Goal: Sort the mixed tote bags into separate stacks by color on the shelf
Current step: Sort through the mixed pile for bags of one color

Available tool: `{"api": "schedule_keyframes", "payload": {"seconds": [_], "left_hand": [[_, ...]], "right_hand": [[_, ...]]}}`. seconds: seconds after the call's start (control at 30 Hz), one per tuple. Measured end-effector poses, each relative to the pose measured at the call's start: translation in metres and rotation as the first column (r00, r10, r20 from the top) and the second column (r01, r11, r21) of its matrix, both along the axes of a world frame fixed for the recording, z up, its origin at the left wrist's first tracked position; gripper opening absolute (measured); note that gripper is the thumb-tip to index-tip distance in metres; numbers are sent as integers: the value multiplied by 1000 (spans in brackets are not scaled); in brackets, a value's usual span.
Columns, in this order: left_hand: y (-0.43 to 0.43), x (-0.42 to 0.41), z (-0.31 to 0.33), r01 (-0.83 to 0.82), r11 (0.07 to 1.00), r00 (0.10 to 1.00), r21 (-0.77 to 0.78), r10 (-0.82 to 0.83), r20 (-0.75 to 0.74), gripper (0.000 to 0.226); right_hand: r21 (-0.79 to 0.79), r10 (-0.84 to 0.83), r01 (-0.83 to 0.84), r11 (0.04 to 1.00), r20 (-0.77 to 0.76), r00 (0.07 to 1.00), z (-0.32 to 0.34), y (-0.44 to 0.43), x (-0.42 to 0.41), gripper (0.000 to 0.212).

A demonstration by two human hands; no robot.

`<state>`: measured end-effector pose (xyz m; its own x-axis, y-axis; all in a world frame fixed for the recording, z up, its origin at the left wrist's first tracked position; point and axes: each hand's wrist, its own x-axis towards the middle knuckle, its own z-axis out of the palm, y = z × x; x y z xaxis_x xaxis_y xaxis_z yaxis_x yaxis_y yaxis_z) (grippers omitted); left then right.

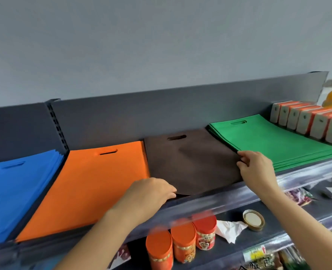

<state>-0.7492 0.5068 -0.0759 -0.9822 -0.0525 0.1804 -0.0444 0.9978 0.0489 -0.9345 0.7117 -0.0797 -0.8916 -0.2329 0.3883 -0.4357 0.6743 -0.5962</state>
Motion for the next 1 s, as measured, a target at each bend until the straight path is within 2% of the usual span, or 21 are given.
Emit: {"api": "schedule_keyframes", "payload": {"seconds": [0.13,0.23,0.37,0.47,0.53,0.6,0.67,0.8,1.0], "left_hand": [[8,-2,-9,-60,984,998,167,59,11,34],[8,-1,-13,-78,969,997,234,81,0,34],[13,6,-8,-71,984,997,160,76,-23,35],[8,27,-1,-136,986,978,96,150,-147,37],[-2,52,3,-185,980,958,70,196,-211,50],[-20,87,4,-266,963,937,31,266,-227,56],[-40,132,6,-365,931,903,-13,351,-248,48],[-83,243,8,-572,820,797,-26,549,-253,36],[-139,419,7,-757,650,638,-67,712,-295,21]], "right_hand": [[257,33,-36,966,16,999,-6,3,-9,35],[322,36,-19,947,-48,998,-6,0,-10,31],[336,99,-51,940,-126,987,2,-11,1,34],[293,238,-186,938,-154,959,10,-30,20,34],[284,339,-286,915,-159,927,12,-49,38,35],[295,429,-372,880,-159,889,11,-72,60,36],[297,497,-440,848,-154,854,10,-98,86,36],[299,605,-549,781,-141,784,13,-160,157,38],[302,768,-709,638,-184,613,24,-262,306,37]]}}
